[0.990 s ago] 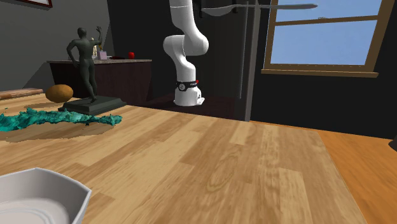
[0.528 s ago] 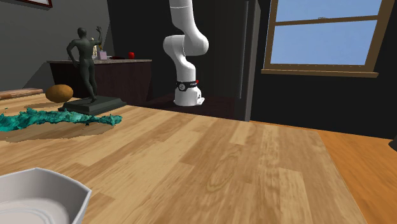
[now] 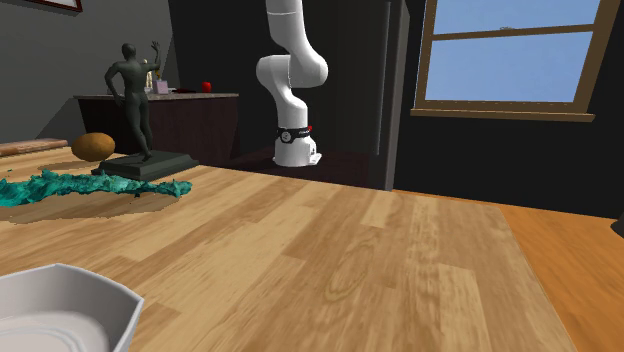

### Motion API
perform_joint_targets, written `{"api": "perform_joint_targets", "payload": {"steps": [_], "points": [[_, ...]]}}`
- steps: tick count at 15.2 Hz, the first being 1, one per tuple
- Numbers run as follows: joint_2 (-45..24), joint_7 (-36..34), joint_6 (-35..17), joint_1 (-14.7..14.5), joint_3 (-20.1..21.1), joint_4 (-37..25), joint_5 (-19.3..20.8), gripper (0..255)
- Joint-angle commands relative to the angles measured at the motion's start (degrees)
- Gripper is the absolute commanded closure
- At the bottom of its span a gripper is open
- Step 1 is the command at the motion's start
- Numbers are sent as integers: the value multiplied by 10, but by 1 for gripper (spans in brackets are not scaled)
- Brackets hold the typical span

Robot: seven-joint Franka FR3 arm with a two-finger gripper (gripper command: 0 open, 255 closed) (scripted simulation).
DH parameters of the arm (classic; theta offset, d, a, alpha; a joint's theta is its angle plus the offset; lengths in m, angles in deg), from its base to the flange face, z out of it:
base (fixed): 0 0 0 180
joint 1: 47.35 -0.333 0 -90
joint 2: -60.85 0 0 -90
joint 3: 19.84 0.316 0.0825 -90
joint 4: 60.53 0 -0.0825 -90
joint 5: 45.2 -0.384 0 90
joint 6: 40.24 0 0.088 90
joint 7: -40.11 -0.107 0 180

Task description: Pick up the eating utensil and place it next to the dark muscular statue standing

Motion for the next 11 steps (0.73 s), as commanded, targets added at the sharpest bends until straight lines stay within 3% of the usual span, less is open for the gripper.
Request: {"api": "perform_joint_targets", "payload": {"steps": [1,5,7,8,11], "points": [[-10,-3,23,-6,0,-33,3,255],[-50,-9,83,-29,-2,-133,18,255],[-87,-11,127,-50,-5,-215,31,255],[-24,-2,83,-13,0,-107,10,255],[84,34,28,53,3,57,-28,255]]}}
